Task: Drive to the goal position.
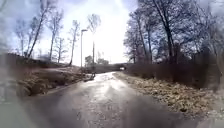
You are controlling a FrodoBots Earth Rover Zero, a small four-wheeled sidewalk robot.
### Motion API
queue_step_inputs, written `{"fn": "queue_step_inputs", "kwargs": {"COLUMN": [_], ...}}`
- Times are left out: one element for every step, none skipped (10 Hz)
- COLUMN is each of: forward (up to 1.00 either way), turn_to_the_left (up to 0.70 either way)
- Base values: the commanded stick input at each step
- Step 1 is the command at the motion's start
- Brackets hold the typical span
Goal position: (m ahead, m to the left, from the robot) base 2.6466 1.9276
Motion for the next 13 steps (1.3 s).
{"fn": "queue_step_inputs", "kwargs": {"forward": [0.85,0.85,0.85,0.85,0.83,0.80,0.77,0.68,0.30,0.00,0.00,0.00,0.00], "turn_to_the_left": [0.08,0.09,0.11,0.13,0.15,0.14,0.13,0.08,0.03,0.00,0.00,0.00,0.00]}}
